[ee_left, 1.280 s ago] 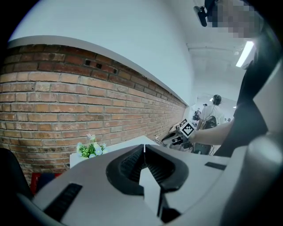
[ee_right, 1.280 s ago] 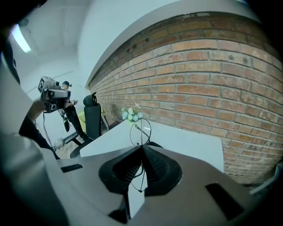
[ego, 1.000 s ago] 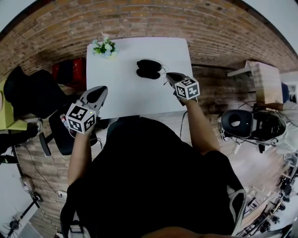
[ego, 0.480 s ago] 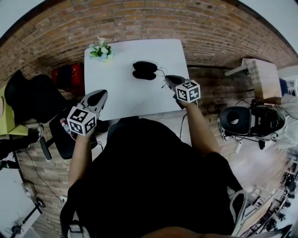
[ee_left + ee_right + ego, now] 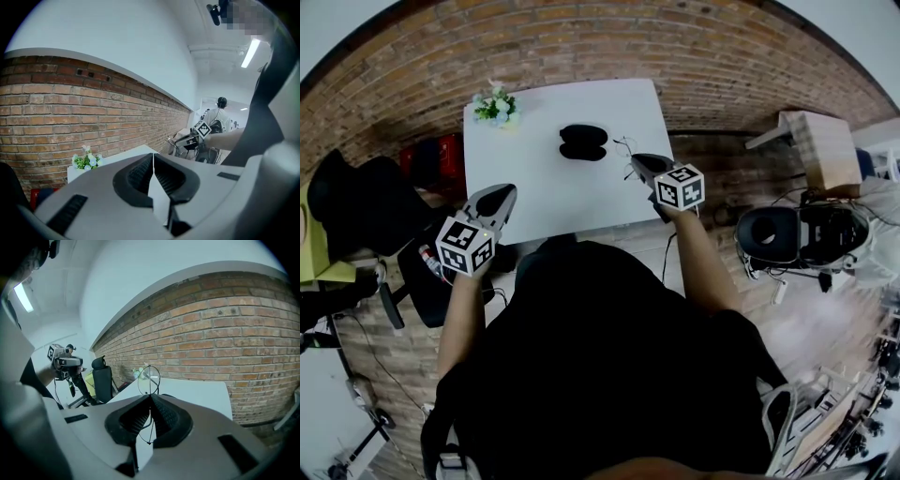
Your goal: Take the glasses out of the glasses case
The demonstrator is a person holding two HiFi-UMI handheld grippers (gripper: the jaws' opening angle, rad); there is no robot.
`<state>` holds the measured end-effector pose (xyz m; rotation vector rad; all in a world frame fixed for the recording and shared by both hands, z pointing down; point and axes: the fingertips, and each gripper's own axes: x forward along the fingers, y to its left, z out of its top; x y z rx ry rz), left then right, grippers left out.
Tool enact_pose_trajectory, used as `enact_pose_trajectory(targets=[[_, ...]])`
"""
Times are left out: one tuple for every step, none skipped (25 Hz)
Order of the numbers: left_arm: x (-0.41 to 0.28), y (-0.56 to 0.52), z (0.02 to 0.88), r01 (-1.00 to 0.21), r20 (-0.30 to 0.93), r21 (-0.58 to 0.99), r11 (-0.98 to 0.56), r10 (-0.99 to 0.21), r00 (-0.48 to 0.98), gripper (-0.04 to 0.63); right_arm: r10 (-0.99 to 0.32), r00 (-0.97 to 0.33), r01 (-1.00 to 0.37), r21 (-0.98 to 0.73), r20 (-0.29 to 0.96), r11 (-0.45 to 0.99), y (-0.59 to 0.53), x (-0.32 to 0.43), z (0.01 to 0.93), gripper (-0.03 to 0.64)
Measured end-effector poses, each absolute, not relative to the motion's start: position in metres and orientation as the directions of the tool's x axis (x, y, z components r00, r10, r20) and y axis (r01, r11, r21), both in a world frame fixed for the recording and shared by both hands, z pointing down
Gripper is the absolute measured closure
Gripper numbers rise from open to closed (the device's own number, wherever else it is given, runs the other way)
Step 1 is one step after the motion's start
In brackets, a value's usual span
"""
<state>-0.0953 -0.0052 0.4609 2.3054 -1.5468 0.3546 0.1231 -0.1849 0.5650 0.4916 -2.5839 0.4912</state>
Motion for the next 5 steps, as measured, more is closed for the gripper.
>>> enact_pose_trajectory(targets=[[-0.0932, -0.0042, 0.4606, -0.926, 0.388, 0.138, -0.352, -0.841, 0.378, 0.583, -0.254, -0.829, -0.42, -0.254, 0.498, 0.871, -0.1827, 0.125, 0.5649, 0.592], [-0.091, -0.0031, 0.4603, -0.925, 0.387, 0.135, -0.355, -0.84, 0.379, 0.583, -0.255, -0.829, -0.421, -0.255, 0.498, 0.87, -0.1803, 0.1269, 0.5647, 0.592], [-0.0888, -0.002, 0.46, -0.924, 0.386, 0.133, -0.359, -0.84, 0.381, 0.583, -0.256, -0.829, -0.422, -0.255, 0.498, 0.87, -0.178, 0.129, 0.5644, 0.592], [-0.0865, -0.0008, 0.4597, -0.923, 0.386, 0.131, -0.361, -0.839, 0.383, 0.583, -0.257, -0.829, -0.423, -0.256, 0.497, 0.869, -0.1756, 0.131, 0.5641, 0.592], [-0.0843, 0.0005, 0.4595, -0.922, 0.385, 0.13, -0.364, -0.839, 0.385, 0.583, -0.258, -0.829, -0.424, -0.256, 0.497, 0.869, -0.1733, 0.1331, 0.5636, 0.592]])
